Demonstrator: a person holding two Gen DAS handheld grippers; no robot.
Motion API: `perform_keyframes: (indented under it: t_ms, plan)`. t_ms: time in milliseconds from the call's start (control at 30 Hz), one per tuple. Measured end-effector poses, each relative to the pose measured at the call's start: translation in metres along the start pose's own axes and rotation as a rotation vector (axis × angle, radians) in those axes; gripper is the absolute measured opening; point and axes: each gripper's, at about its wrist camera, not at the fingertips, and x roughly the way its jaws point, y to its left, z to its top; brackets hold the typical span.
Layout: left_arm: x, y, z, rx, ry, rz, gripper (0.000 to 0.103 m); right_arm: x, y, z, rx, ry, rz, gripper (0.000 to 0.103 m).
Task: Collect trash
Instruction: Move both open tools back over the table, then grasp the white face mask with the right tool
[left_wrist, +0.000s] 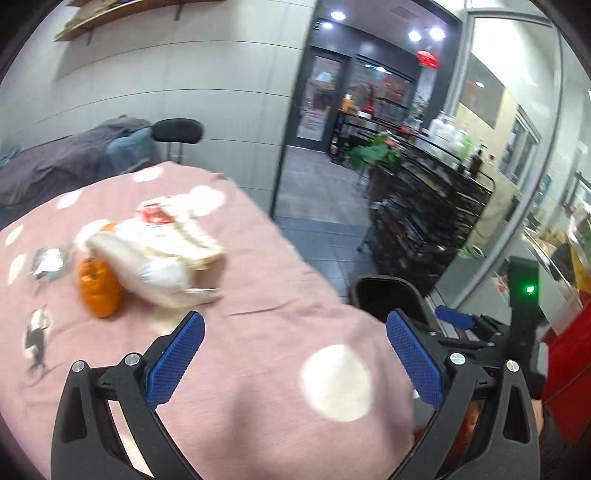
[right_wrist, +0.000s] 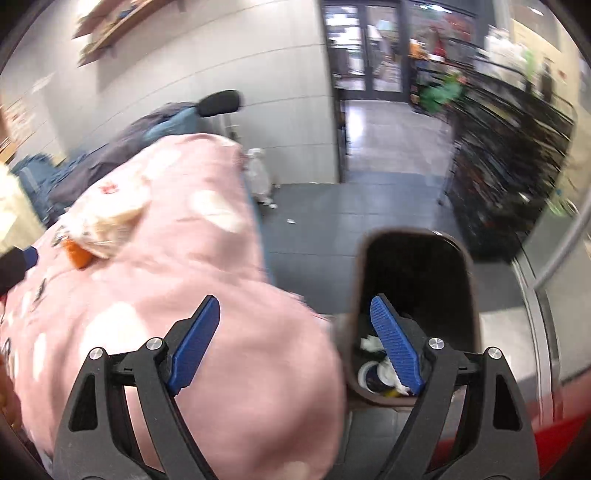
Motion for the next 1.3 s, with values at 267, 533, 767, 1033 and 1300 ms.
perform_keyframes:
  t_ms: [267, 533, 767, 1033, 1300]
  plan:
    - [-0.022, 0.085, -0.015, -0.123, 0.007, 0.159, 0.097, 0.006, 0.08, 0.023, -0.167, 0.009, 0.145, 0.083]
    - [-0.046, 0.152, -0.034, -0.2, 0.018, 0.282, 0.097, 0.01, 0.161, 0.034, -0.349, 0.022, 0.244, 0.083]
    - [-0.057, 0.183, -0.041, -0.232, 0.032, 0.314, 0.097, 0.02, 0.216, 0.04, -0.475, 0.052, 0.314, 0.083]
    - [-0.048, 0.197, -0.037, -0.235, 0.056, 0.29, 0.097, 0.05, 0.26, 0.054, -0.607, 0.083, 0.314, 0.07]
    - [-0.04, 0.197, -0.036, -0.217, 0.079, 0.274, 0.097, 0.077, 0.276, 0.06, -0.658, 0.079, 0.257, 0.058]
